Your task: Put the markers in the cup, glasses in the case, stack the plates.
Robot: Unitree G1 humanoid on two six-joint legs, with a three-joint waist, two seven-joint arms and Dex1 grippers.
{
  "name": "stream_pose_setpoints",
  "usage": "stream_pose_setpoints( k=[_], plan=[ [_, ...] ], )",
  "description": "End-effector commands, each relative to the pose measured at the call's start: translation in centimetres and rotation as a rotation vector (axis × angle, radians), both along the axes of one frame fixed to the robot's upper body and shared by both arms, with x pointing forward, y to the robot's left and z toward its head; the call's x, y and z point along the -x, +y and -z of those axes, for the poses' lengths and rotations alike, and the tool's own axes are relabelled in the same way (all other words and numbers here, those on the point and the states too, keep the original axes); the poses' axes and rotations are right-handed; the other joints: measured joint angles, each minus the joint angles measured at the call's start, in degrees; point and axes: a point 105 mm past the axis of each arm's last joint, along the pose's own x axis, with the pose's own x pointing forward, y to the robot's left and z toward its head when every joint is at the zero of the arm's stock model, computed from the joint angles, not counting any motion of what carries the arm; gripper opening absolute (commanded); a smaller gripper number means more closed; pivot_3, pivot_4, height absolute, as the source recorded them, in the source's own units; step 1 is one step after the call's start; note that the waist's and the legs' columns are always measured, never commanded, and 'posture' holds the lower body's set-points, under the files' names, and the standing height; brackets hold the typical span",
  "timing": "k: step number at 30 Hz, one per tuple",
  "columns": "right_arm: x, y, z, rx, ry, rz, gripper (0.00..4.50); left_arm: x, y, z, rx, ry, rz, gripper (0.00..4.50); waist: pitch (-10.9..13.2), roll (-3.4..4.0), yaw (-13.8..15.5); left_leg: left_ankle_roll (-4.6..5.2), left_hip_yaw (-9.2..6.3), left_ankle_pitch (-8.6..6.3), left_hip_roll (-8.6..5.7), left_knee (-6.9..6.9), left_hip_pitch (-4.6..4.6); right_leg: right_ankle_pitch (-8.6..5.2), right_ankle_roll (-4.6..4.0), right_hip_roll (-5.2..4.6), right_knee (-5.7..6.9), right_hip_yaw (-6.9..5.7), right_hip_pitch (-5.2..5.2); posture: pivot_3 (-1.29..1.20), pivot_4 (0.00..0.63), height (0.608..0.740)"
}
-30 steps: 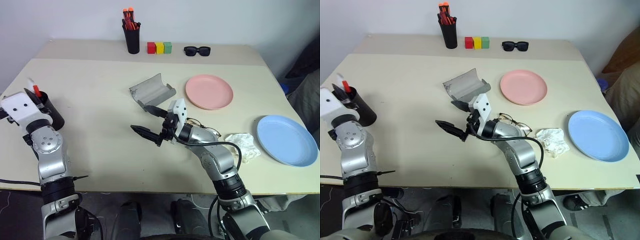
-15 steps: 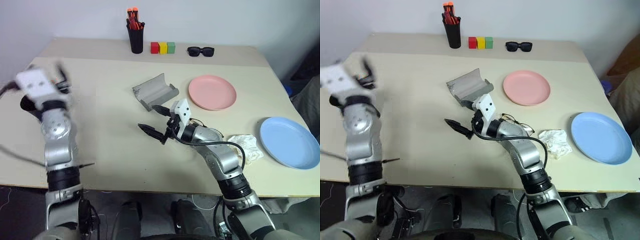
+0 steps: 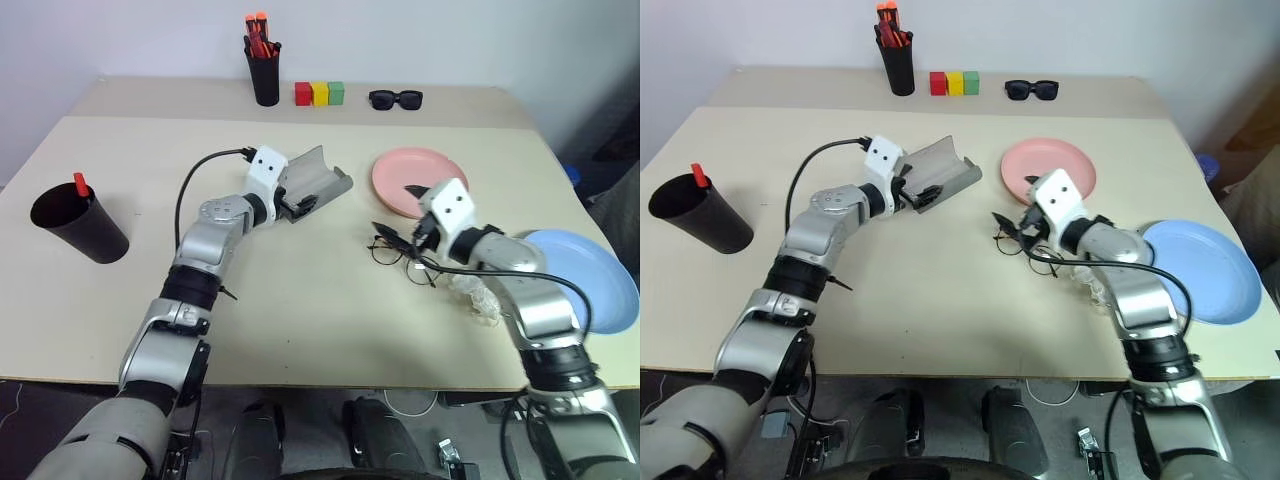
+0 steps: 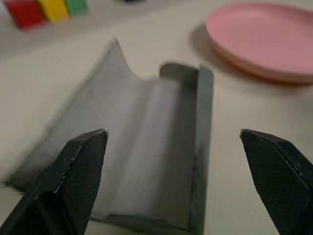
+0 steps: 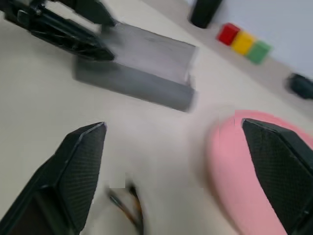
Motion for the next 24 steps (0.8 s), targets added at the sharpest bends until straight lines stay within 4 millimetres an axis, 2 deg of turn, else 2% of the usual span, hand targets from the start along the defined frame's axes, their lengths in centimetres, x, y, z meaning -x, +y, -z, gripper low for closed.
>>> stream_pose_setpoints(
  k=[1, 6, 7, 9, 15, 16, 20, 24],
  plan=[
    [1.5, -2.3, -1.2, 0.035, -0.061, 0.068, 4.50, -0.3, -1.5, 0.0, -0.034, 0.013, 0.077, 4.46, 0.00, -0.01, 0.00, 0.01, 0.00, -0.01, -0.01, 0.00, 0.00, -0.01, 0.01, 0.00, -0.01, 0.01, 0.00, 0.00, 0.150, 0.722],
    [3.4, -3.6, -0.5, 0.023, -0.040, 0.112, 4.50, -0.5, -2.4, 0.8, -0.032, 0.055, 0.122, 4.46, 0.01, -0.01, -0.40, 0.02, -0.02, -0.01, -0.03, 0.03, 0.00, -0.01, 0.02, -0.01, 0.00, 0.05, 0.01, 0.00, 0.150, 0.722],
    [3.7, -3.8, -0.3, 0.021, -0.033, 0.123, 4.50, -0.5, -2.6, 0.9, -0.028, 0.060, 0.127, 4.22, 0.01, -0.01, -0.47, 0.02, -0.01, -0.01, -0.03, 0.03, 0.02, -0.01, 0.02, 0.01, 0.00, 0.09, 0.01, 0.00, 0.150, 0.722],
    [4.3, -4.1, 0.2, 0.022, -0.018, 0.141, 4.50, -0.4, -3.0, 1.0, -0.023, 0.067, 0.148, 3.60, 0.01, -0.01, -0.29, 0.02, -0.03, -0.01, -0.03, 0.02, 0.03, -0.01, 0.02, 0.02, 0.02, 0.09, 0.00, 0.00, 0.150, 0.722],
    [5.3, -3.7, 0.8, 0.006, 0.004, 0.154, 4.50, -0.1, -3.0, 1.4, -0.031, 0.063, 0.170, 0.44, 0.01, -0.01, -0.08, 0.03, -0.03, -0.02, -0.06, 0.03, 0.02, -0.02, 0.01, 0.00, 0.01, 0.10, 0.01, 0.00, 0.150, 0.722],
    [5.4, -3.6, 0.9, 0.005, 0.009, 0.150, 4.50, 0.0, -2.8, 1.4, -0.034, 0.053, 0.176, 0.09, 0.01, -0.01, -0.11, 0.03, -0.04, -0.02, -0.06, 0.03, 0.01, -0.02, 0.01, 0.00, 0.01, 0.09, 0.01, 0.00, 0.150, 0.722],
    [5.6, -2.8, 1.0, -0.002, 0.019, 0.134, 4.50, 1.1, -2.1, 0.7, -0.073, -0.041, 0.254, 0.09, 0.01, -0.01, -0.34, 0.03, -0.04, -0.02, -0.05, 0.02, 0.03, -0.02, 0.01, 0.00, 0.02, 0.10, 0.01, 0.00, 0.150, 0.722],
    [5.6, -1.5, 1.2, -0.020, 0.029, 0.105, 4.50, 4.3, 0.0, 0.3, -0.122, -0.126, 0.405, 0.09, 0.02, 0.02, -0.49, 0.03, -0.03, -0.01, 0.00, 0.00, 0.04, -0.01, 0.00, 0.02, 0.06, 0.10, 0.00, 0.00, 0.150, 0.722]
  ],
)
